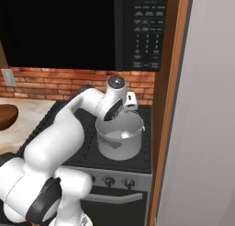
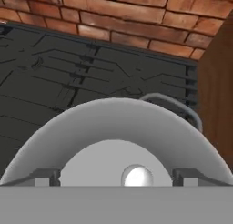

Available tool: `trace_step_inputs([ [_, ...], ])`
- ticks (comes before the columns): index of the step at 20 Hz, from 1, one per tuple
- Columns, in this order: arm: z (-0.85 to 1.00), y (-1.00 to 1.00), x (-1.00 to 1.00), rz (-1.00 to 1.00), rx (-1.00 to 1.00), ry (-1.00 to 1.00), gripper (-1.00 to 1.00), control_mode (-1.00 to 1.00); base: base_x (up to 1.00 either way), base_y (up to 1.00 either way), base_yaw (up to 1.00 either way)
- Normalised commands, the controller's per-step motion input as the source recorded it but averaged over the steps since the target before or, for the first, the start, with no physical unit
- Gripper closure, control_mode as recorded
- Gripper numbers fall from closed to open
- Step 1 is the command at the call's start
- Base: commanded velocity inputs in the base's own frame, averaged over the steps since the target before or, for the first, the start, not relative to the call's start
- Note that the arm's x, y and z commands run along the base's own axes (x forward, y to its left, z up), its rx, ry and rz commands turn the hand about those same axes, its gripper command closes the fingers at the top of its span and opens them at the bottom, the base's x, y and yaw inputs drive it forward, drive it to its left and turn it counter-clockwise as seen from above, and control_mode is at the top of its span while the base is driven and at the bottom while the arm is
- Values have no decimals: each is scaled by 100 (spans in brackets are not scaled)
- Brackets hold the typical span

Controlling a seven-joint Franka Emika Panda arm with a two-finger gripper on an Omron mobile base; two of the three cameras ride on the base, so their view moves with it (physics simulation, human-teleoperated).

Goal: Open the cabinet and move the ladle to the pot. Then close the cabinet.

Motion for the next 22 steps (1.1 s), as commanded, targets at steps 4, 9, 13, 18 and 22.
trace_step_inputs([
  [4, 83, 0, -86, -3, 0, 0, -100, -100, 0, 0, 0],
  [9, 54, 0, -100, -10, 0, 0, -100, -100, 0, 0, 0],
  [13, 37, 7, -100, -17, 0, 1, -100, -100, 0, 0, 0],
  [18, 8, 37, -100, -20, 1, 7, -100, -100, 0, 0, 0],
  [22, 0, 49, -96, -11, 4, 2, -100, -100, 0, 0, 0],
])
